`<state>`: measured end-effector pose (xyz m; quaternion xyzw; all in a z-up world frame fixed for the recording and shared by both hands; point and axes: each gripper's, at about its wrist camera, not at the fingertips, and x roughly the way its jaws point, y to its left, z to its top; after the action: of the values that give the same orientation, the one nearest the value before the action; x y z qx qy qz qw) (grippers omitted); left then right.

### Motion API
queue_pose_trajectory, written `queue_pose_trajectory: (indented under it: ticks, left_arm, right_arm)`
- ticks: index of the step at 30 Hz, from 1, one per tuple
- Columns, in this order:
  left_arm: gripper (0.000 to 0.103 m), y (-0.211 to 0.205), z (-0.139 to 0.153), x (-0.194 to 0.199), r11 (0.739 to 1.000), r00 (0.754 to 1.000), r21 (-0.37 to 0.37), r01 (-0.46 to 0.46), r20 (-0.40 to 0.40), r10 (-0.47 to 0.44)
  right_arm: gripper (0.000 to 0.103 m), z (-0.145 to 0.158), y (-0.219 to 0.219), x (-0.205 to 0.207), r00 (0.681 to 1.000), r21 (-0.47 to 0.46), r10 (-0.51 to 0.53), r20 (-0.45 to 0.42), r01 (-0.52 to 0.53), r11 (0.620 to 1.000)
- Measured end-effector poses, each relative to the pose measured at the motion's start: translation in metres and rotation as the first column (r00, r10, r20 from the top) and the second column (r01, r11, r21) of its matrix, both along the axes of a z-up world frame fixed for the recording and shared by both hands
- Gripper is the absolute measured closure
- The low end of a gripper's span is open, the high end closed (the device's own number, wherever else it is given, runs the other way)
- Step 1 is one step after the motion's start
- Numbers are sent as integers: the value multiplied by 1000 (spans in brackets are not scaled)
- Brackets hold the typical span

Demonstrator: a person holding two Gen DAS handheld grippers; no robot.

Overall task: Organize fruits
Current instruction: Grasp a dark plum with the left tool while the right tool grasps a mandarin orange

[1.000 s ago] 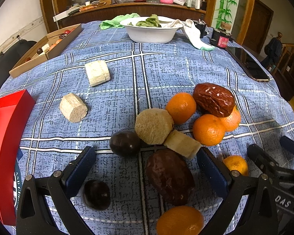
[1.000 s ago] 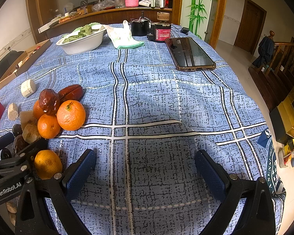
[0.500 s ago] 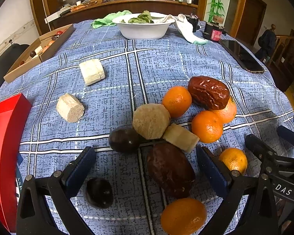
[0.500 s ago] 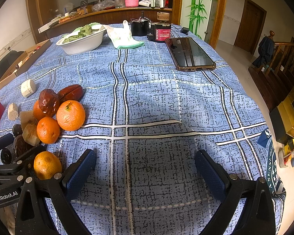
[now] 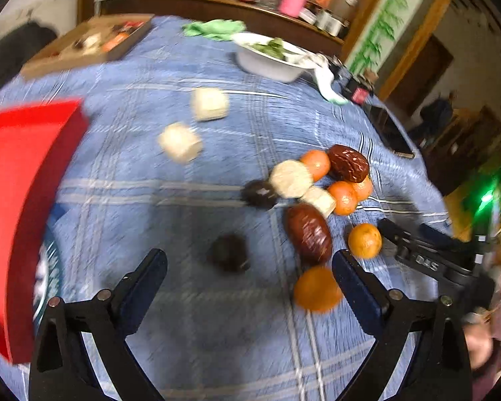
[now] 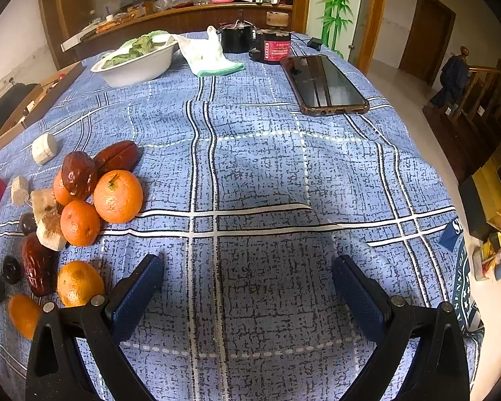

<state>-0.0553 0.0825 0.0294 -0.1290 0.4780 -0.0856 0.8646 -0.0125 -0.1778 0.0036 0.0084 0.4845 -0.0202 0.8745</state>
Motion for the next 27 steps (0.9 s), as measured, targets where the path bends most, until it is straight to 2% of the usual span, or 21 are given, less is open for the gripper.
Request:
queue_pose_trajectory:
  ticks: [2, 6, 8, 10, 12, 14, 16, 18, 20, 21, 23, 27]
  left_arm:
    - [4, 20, 5, -12, 1000, 1000, -12, -15, 2, 15]
    - [4, 62, 27, -34, 996, 994, -47, -73, 80, 77]
    - [4, 88, 47, -49, 990, 979, -83, -115, 158, 127]
    - [4, 105, 63, -60, 986, 960, -76, -147, 231, 161]
    - [4, 115, 75, -66, 981, 937, -10, -194, 293, 188]
    - [4, 118, 78, -67, 975, 927, 34, -220, 320, 198]
    - [4, 116, 75, -64, 976, 930, 43, -214, 314, 190]
    - [12, 113, 66, -59, 985, 949, 14, -171, 271, 160]
    - [43, 107, 53, -50, 994, 972, -21, -105, 209, 107]
    - [52, 104, 48, -47, 996, 979, -31, -85, 183, 89]
    - [53, 101, 39, -42, 997, 986, -43, -69, 148, 75]
    - [52, 89, 35, -40, 999, 988, -28, -33, 148, 37]
  right_arm:
    - [1, -1, -1, -1, 1000, 0, -1, 3, 1, 1000]
    - [5, 3, -2, -3, 1000, -33, -25, 16, 26, 999]
    - [8, 19, -3, -16, 993, -51, -66, 97, 71, 996]
    - [8, 43, -1, -40, 976, 8, -68, 209, 68, 998]
    - [1, 69, 9, -70, 934, 32, -49, 353, 40, 999]
    - [0, 82, 26, -90, 912, 68, 22, 410, -55, 996]
    - [0, 80, 45, -88, 939, 90, 101, 328, -137, 986]
    - [2, 70, 65, -85, 951, 128, 192, 241, -228, 965]
    - [10, 60, 85, -85, 943, 152, 261, 207, -295, 943]
    - [12, 54, 94, -86, 937, 158, 292, 191, -323, 933]
    - [18, 44, 112, -87, 924, 162, 345, 163, -370, 915]
    - [21, 31, 129, -81, 919, 119, 373, 130, -388, 914]
